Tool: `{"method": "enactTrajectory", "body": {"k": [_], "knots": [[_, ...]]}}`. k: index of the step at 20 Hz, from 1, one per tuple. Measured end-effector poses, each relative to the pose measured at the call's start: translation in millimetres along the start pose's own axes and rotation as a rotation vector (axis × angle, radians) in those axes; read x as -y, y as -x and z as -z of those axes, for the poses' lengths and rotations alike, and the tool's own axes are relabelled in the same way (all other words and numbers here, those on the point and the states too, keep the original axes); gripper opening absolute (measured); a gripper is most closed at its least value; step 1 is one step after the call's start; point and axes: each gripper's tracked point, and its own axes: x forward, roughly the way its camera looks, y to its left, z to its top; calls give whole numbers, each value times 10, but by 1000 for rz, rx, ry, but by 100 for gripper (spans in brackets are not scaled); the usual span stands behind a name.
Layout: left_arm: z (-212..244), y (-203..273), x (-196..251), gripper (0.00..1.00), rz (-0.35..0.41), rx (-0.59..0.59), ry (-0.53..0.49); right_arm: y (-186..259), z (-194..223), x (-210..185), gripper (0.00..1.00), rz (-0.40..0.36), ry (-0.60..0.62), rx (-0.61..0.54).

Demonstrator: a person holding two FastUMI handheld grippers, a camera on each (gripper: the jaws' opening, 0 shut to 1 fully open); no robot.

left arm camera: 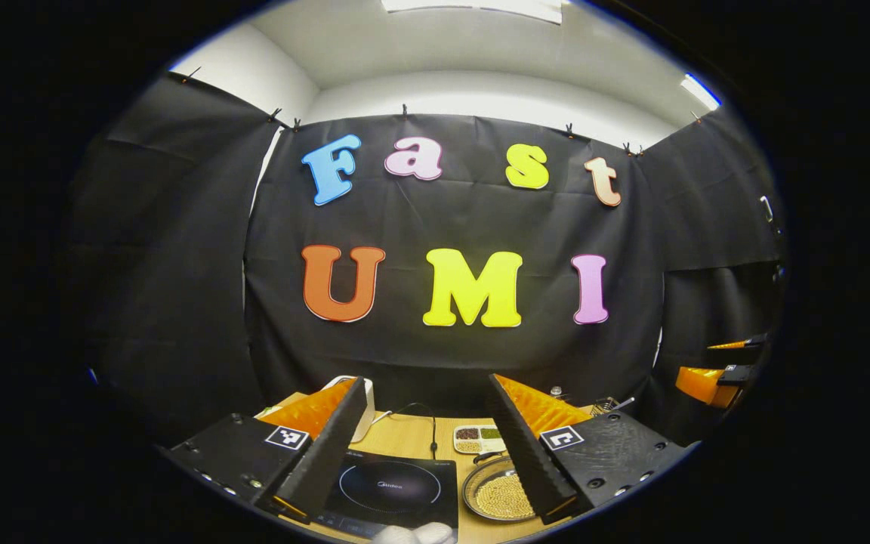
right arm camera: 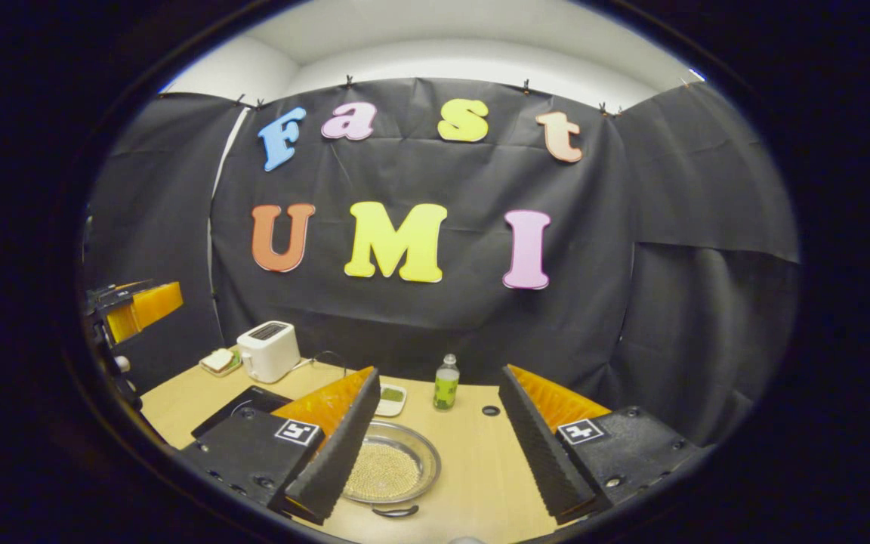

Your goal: First push the handle of the pot to place it horizontally, then grasp the pot with both hands and set it on the induction cooktop.

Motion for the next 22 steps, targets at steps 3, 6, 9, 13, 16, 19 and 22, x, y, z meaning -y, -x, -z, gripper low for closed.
{"method": "enactTrajectory", "body": {"k": [3, 6, 9, 13, 16, 19, 22], "knots": [[-22, 108, -22, 95, -14, 8, -13, 21, 136, -144, 73, -60, -16, -50], [7, 175, 33, 95, -15, 7, -20, 24, 308, -262, 53, -119, -36, -108], [3, 263, 106, 95, 0, 10, -23, 33, 574, -459, 24, -200, -30, -188], [19, 292, 106, 95, 5, 19, -41, 25, 1115, -602, 6, -243, -4, -298], [62, 327, 141, 84, 29, 11, -34, -13, 1605, -716, 4, -264, -5, -383], [72, 359, 96, 95, 34, 1, -54, -11, 2087, -802, 4, -273, 10, -471], [100, 398, 65, 84, 28, -9, -59, -30, 2545, -888, 4, -283, 33, -552]]}}
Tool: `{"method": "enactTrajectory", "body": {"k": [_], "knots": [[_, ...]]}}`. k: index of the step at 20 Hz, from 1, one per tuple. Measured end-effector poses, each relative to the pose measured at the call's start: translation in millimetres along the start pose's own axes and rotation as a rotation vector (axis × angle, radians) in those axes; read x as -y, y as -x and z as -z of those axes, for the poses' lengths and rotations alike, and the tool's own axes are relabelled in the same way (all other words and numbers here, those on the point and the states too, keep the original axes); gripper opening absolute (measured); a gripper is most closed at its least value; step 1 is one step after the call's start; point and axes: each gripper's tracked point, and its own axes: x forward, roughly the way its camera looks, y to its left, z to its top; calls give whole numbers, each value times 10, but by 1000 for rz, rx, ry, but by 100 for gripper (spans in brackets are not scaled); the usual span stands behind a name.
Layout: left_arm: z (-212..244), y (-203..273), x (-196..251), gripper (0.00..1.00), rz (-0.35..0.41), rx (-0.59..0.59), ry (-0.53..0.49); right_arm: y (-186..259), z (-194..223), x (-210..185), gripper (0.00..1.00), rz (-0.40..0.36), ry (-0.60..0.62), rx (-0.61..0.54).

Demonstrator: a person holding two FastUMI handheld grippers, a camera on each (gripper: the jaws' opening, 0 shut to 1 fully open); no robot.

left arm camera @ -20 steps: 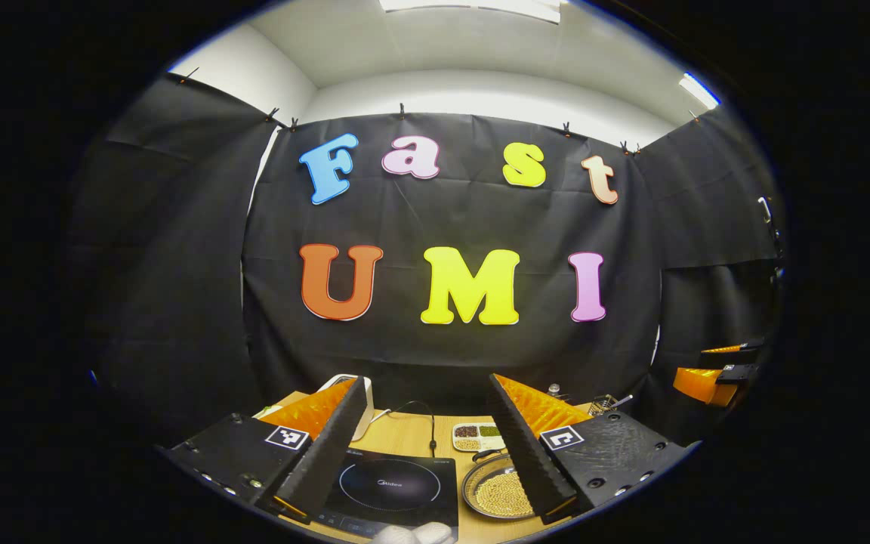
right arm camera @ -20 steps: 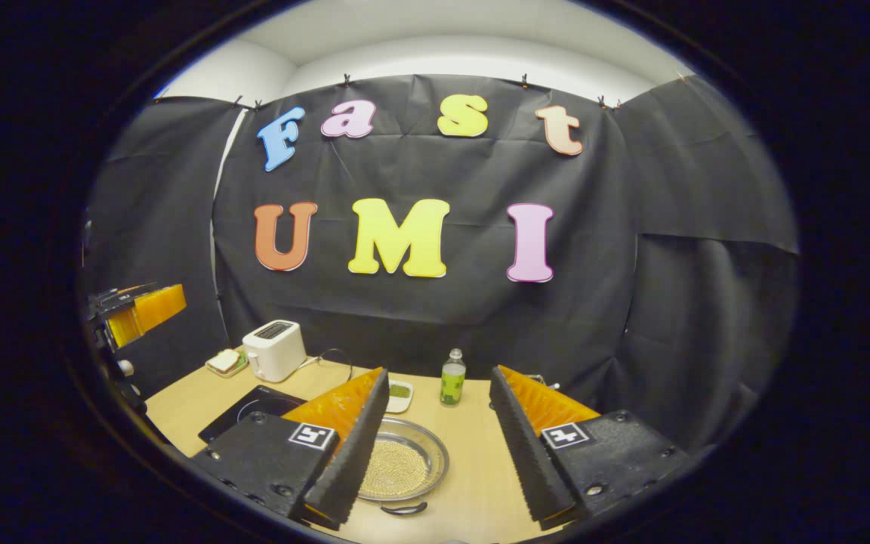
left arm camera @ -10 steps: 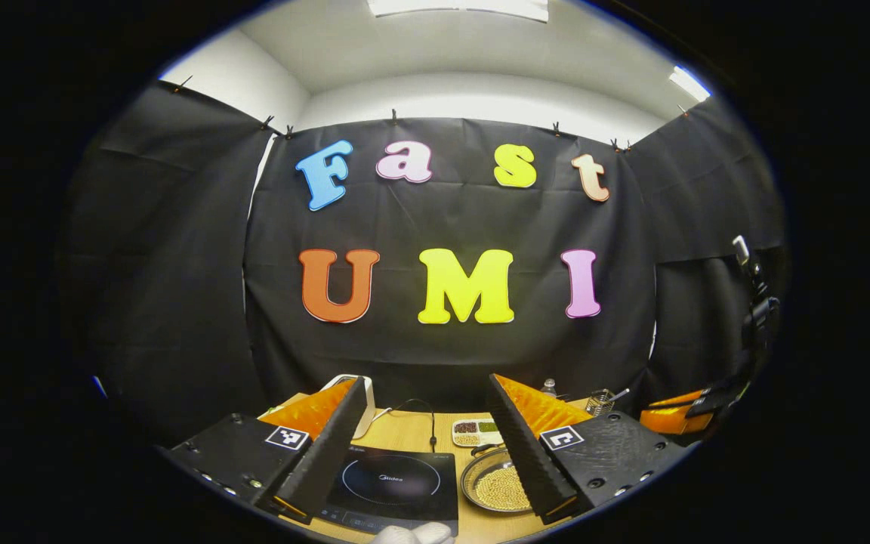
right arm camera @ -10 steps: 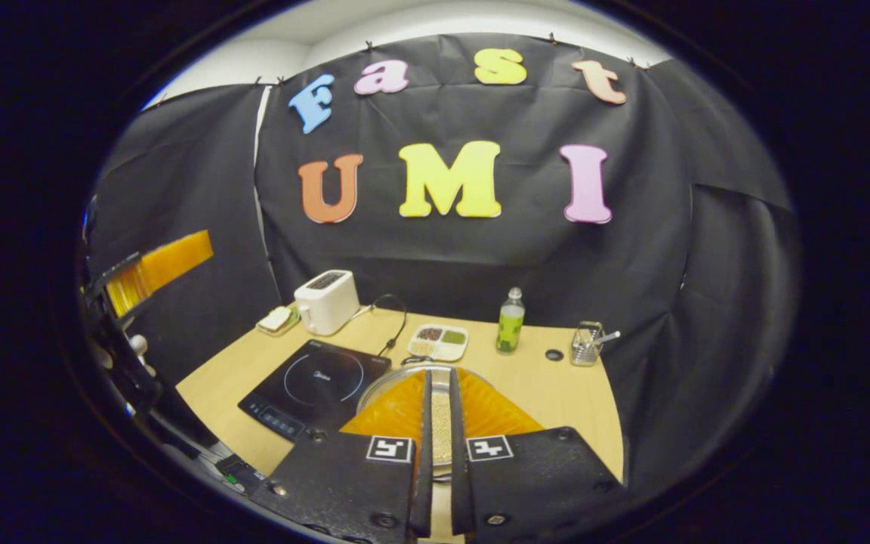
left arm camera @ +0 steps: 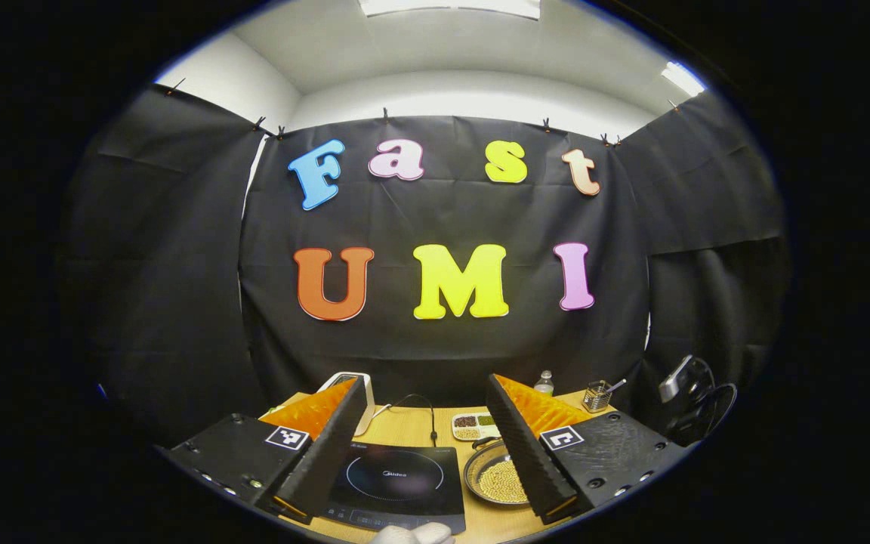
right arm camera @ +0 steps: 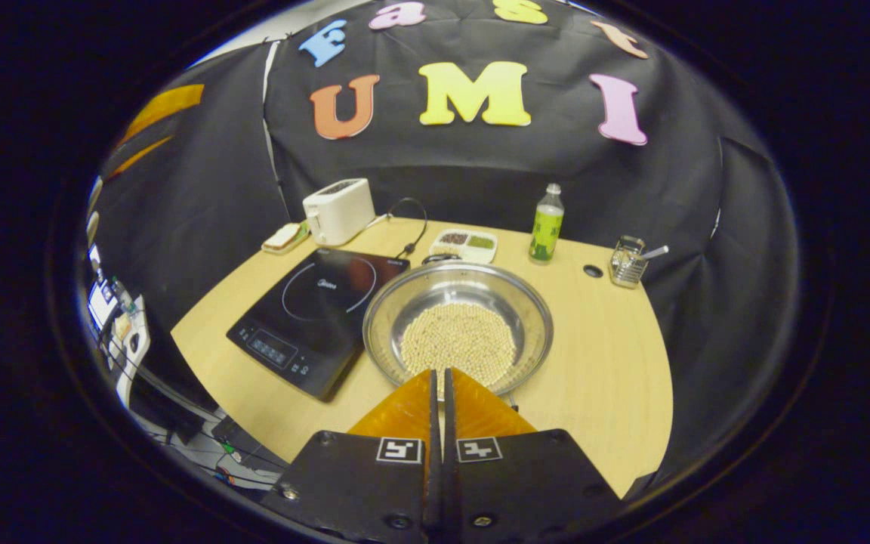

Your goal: First push the handle of the pot to place it horizontally, then grasp the pot with both hands and set it on the induction cooktop.

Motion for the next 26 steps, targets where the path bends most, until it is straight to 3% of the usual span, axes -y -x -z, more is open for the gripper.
{"method": "enactTrajectory", "body": {"k": [1, 4, 10, 11, 12, 19, 20, 21, 25, 26], "knots": [[4, 4, -11, 95, -1, -1, -2, -87, 109, -17, 4, -5, -1, -25], [-6, 47, -62, 95, -17, 2, -5, -299, 415, -75, 1, -14, -4, -87], [43, 103, -80, 95, -31, -13, -18, -580, 585, -136, 1, -36, -6, -135], [50, 108, -89, 84, -34, -19, -18, -619, 594, -121, 1, -32, -8, -141], [66, 107, -92, 95, -39, -25, -16, -665, 622, -92, 4, -24, -11, -151], [97, 112, -96, 95, -65, -41, -18, -753, 744, -2, 0, -41, -32, -191], [94, 106, -73, 84, -65, -42, -16, -745, 756, 16, 0, -39, -29, -192], [91, 105, -59, 95, -66, -43, -13, -738, 760, 45, 4, -38, -30, -192], [80, 61, 13, 95, -66, -46, -7, -731, 759, 191, 4, -33, -49, -197], [95, 48, 27, 84, -68, -48, -4, -730, 756, 229, 0, -31, -51, -198]]}}
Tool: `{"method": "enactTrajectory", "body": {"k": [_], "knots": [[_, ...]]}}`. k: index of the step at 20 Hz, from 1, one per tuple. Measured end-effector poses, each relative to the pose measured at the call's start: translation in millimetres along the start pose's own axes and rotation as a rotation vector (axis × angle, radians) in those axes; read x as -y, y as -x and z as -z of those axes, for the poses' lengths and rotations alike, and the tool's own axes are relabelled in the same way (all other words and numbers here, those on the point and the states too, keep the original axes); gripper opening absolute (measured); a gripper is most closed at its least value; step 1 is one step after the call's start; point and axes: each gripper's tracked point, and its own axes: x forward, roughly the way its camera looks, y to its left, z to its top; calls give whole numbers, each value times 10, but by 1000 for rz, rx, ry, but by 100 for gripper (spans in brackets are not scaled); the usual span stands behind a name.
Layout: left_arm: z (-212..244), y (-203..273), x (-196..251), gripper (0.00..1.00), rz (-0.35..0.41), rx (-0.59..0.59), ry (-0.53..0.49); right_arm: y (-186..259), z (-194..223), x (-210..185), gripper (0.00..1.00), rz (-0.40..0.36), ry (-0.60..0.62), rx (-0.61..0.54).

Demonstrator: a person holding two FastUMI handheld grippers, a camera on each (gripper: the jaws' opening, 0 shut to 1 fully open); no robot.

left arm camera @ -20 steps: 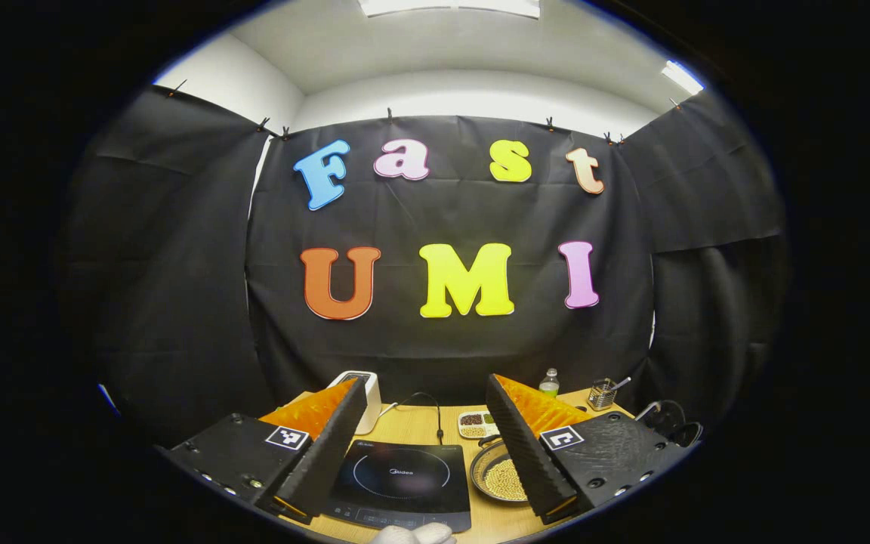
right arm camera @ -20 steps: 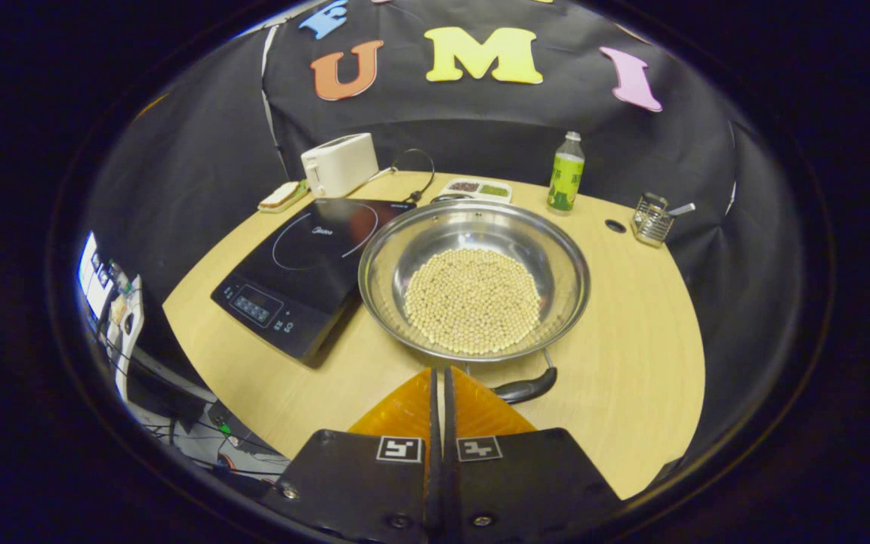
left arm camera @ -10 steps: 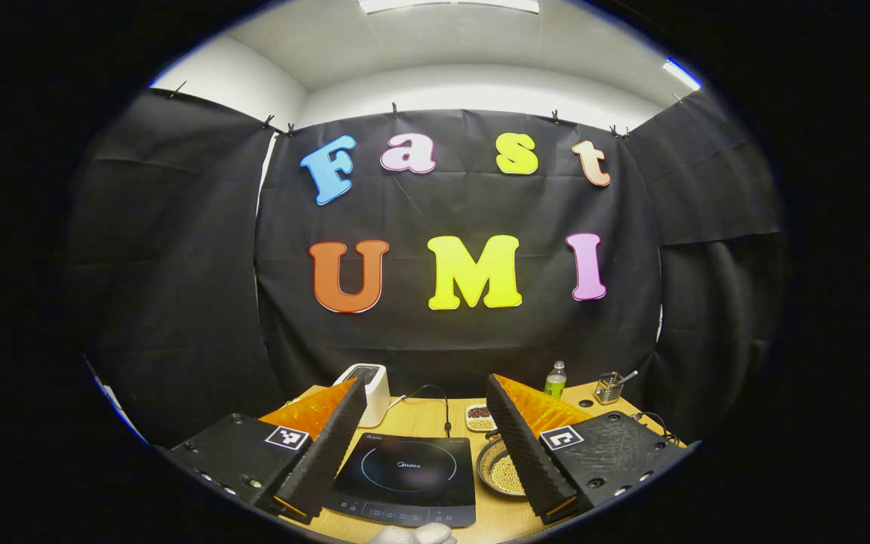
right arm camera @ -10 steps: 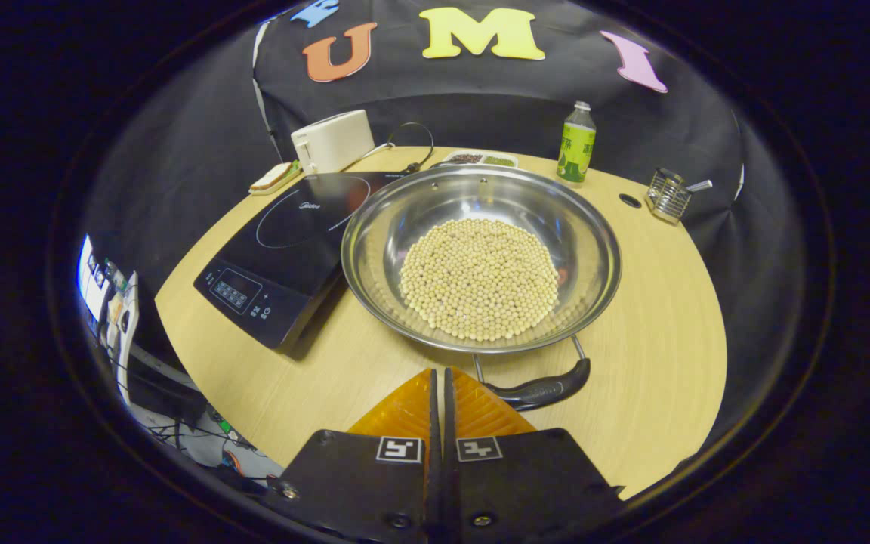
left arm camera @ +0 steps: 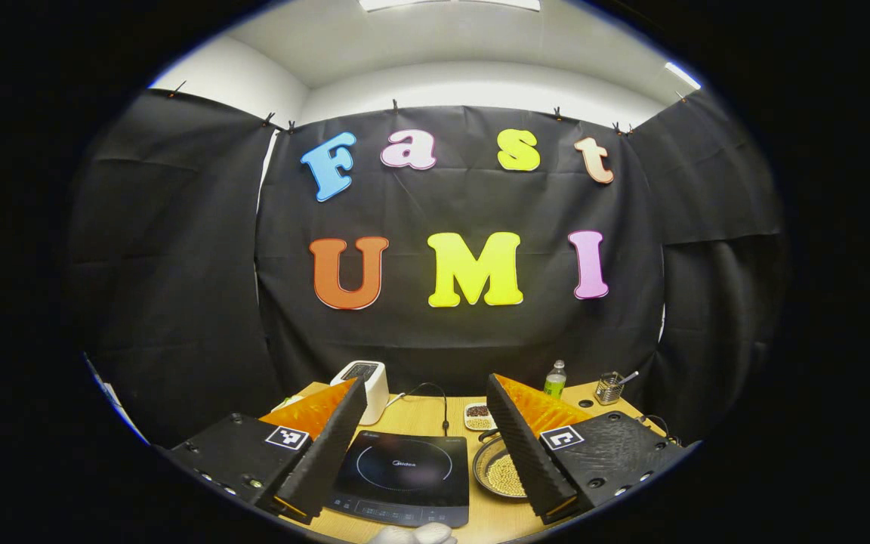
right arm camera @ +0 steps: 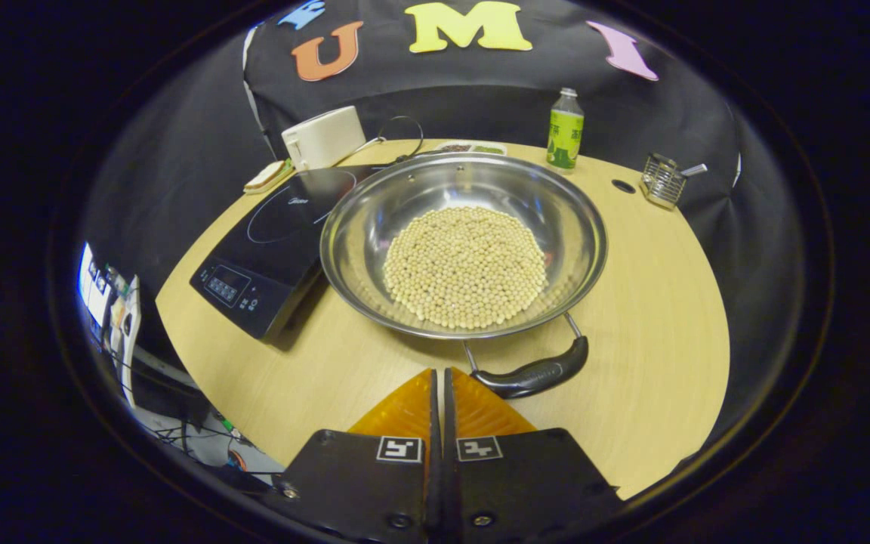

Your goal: First push the handle of the pot to place it horizontally, then grasp the pot with both hands and set it on the induction cooktop.

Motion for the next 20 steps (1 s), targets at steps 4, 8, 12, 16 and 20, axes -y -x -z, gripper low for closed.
{"method": "enactTrajectory", "body": {"k": [4, 8, 12, 16, 20], "knots": [[38, 1, 66, 95, -8, -15, 11, 9, -33, 208, 1, 12, -11, -4], [36, -4, 127, 95, -22, -21, 9, 9, -64, 357, 1, 16, -9, -5], [16, 20, 191, 95, -50, -20, 5, -1, -106, 492, 4, 8, 4, -7], [23, 22, 272, 95, -87, -27, 4, -1, -156, 650, 4, -6, 19, -13], [-9, 21, 388, 95, -124, -28, 3, -8, -221, 826, 4, -22, 49, -21]]}}
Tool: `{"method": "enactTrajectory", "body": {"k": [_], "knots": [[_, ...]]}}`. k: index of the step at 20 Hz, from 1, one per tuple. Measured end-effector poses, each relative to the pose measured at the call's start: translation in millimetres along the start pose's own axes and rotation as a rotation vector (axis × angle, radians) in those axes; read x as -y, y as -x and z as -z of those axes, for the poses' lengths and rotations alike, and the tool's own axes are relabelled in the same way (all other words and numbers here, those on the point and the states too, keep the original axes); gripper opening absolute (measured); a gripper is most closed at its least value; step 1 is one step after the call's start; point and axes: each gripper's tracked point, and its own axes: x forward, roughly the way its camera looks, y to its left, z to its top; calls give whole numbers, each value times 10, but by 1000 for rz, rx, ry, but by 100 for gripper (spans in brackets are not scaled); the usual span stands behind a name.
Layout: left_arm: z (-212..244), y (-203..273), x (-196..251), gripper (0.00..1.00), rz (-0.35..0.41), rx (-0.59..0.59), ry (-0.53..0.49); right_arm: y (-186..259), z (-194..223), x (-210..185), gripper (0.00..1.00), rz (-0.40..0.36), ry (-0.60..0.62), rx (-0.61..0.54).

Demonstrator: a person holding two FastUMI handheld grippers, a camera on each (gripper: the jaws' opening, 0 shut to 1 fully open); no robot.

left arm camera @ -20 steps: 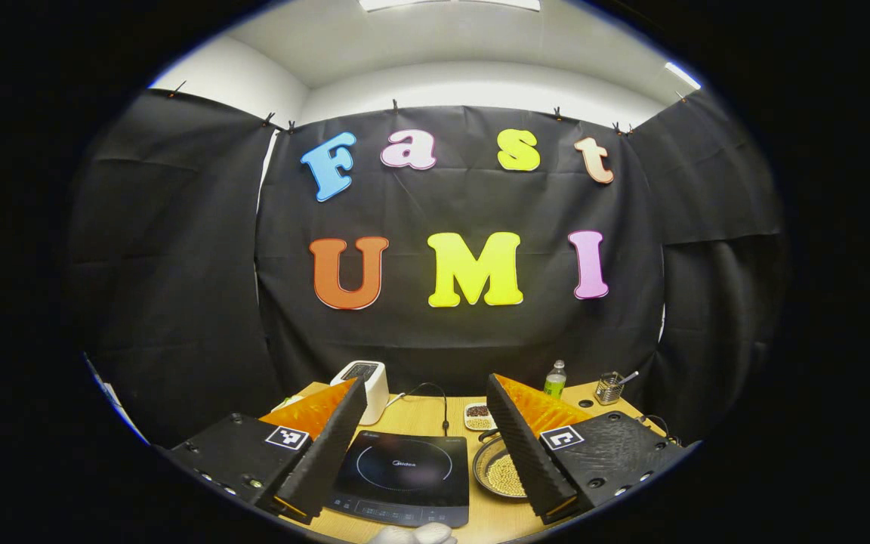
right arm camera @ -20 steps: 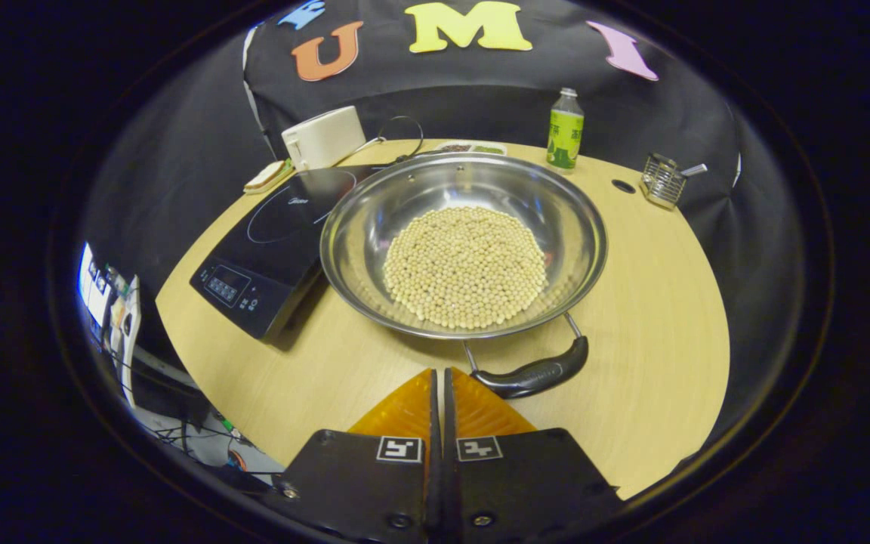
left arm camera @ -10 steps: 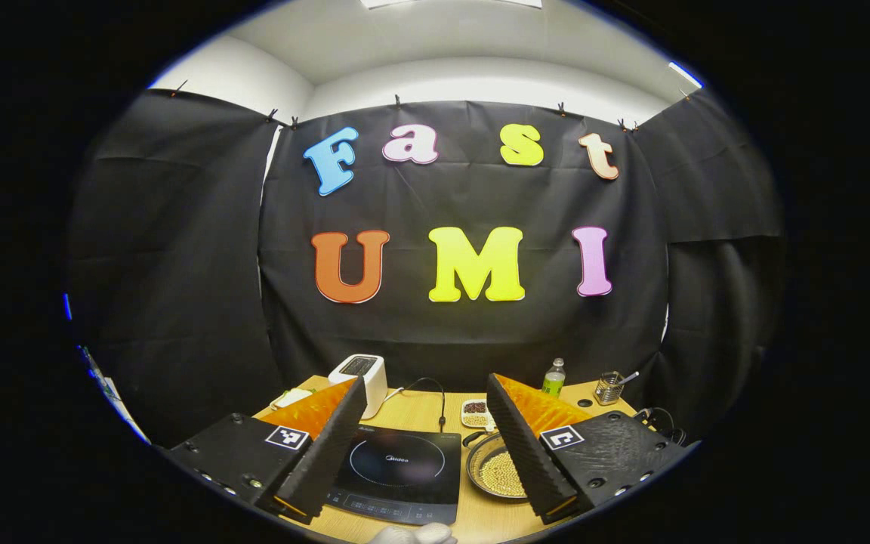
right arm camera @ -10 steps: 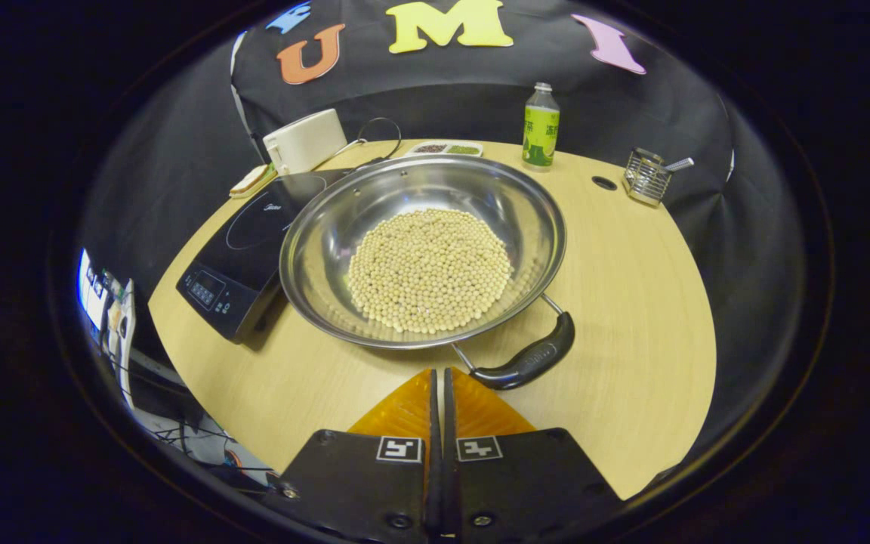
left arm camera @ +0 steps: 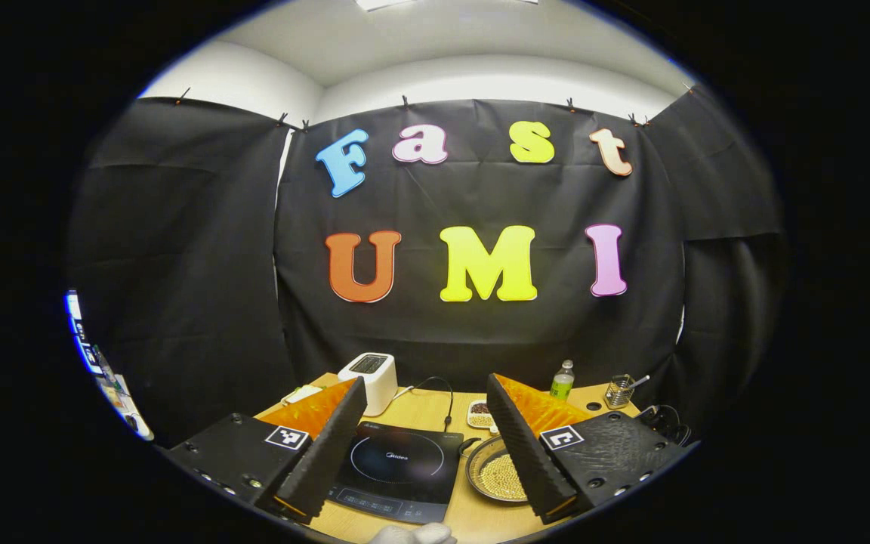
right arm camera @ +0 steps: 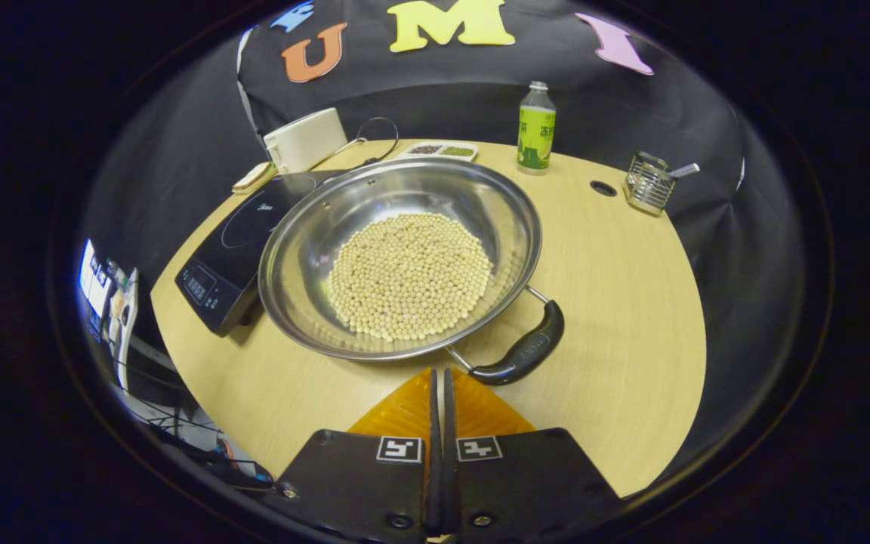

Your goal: First push the handle of the pot to place it horizontally, then grasp the pot with both hands and set it on the induction cooktop.

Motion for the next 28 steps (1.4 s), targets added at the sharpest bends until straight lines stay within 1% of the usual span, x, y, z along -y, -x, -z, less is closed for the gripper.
{"method": "enactTrajectory", "body": {"k": [4, 5, 6, 13, 14, 15, 16, 19, 20, 21, 22, 23, 24, 25, 28], "knots": [[27, -2, 98, 95, -45, -7, 2, -14, -77, 191, 4, -10, 39, -10], [31, -6, 119, 95, -58, -8, 4, -16, -98, 236, 1, -15, 46, -12], [35, -18, 137, 95, -71, -10, 7, -25, -119, 282, 4, -18, 53, -15], [108, -24, 185, 95, -160, -19, 6, -107, -286, 603, 4, -21, 138, -31], [120, -31, 204, 95, -165, -19, 7, -108, -302, 654, 0, -16, 151, -30], [130, -34, 243, 95, -166, -22, 8, -112, -328, 696, 4, -15, 162, -29], [146, -48, 255, 95, -169, -22, 6, -115, -341, 732, 1, -13, 172, -28], [200, -107, 320, 95, -178, -20, 1, -140, -410, 843, 1, -16, 185, -24], [212, -119, 330, 95, -181, -20, 4, -144, -424, 872, 4, -16, 184, -24], [236, -129, 341, 95, -183, -23, 7, -150, -449, 896, 1, -13, 184, -23], [251, -142, 357, 95, -184, -26, 11, -157, -461, 919, 1, -10, 187, -22], [268, -172, 360, 95, -186, -29, 13, -166, -477, 936, 4, -7, 191, -23], [274, -173, 361, 95, -186, -32, 13, -165, -480, 946, 1, -5, 194, -22], [285, -208, 355, 95, -187, -33, 11, -167, -490, 952, 4, -3, 193, -20], [344, -260, 345, 95, -181, -48, -2, -150, -487, 955, 4, 7, 162, -3]]}}
